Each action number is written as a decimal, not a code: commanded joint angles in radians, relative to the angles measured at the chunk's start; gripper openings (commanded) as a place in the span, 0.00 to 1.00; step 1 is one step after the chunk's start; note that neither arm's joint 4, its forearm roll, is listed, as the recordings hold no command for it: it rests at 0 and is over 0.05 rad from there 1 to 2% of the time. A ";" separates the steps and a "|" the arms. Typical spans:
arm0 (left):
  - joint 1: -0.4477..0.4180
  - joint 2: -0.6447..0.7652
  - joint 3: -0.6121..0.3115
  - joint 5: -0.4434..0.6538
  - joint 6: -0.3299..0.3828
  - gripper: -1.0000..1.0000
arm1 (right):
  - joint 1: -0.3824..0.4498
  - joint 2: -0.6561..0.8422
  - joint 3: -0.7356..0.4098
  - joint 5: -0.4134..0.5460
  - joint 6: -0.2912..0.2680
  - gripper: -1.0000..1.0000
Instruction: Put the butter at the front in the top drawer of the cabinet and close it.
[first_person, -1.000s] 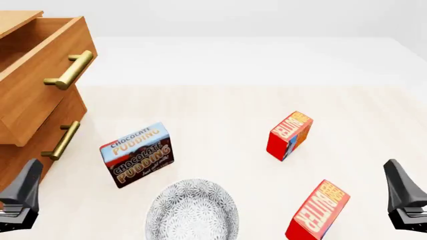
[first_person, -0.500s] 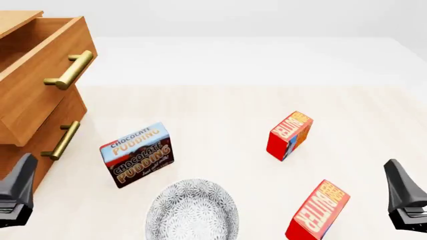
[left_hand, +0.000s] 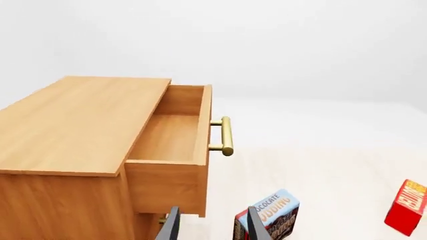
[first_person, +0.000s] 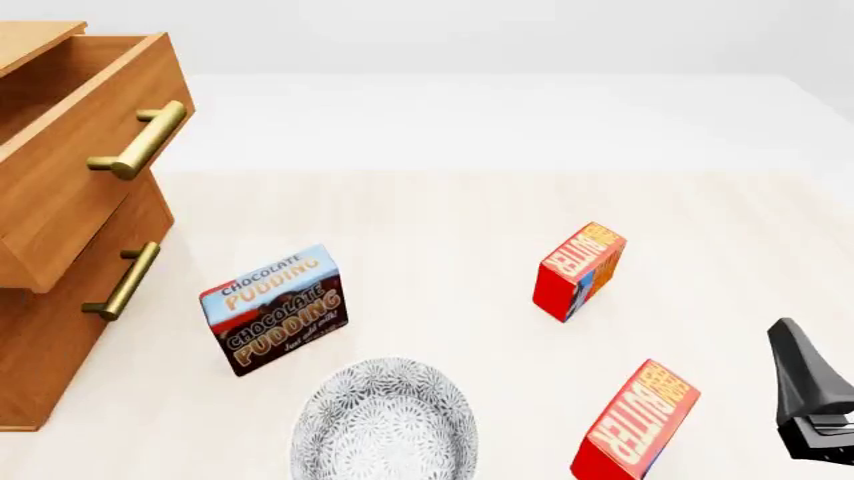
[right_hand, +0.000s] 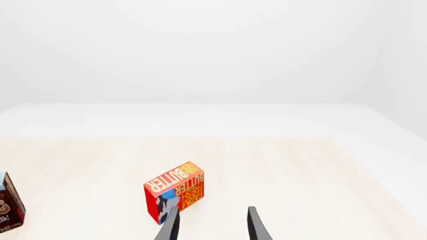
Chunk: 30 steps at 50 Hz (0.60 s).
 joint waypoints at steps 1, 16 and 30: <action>0.010 0.071 -0.158 0.128 -0.010 1.00 | 0.000 0.001 0.002 -0.003 0.000 1.00; -0.025 0.279 -0.351 0.212 -0.038 1.00 | 0.000 0.001 0.002 -0.003 0.000 1.00; -0.034 0.456 -0.560 0.361 -0.032 1.00 | 0.000 0.001 0.002 -0.003 0.000 1.00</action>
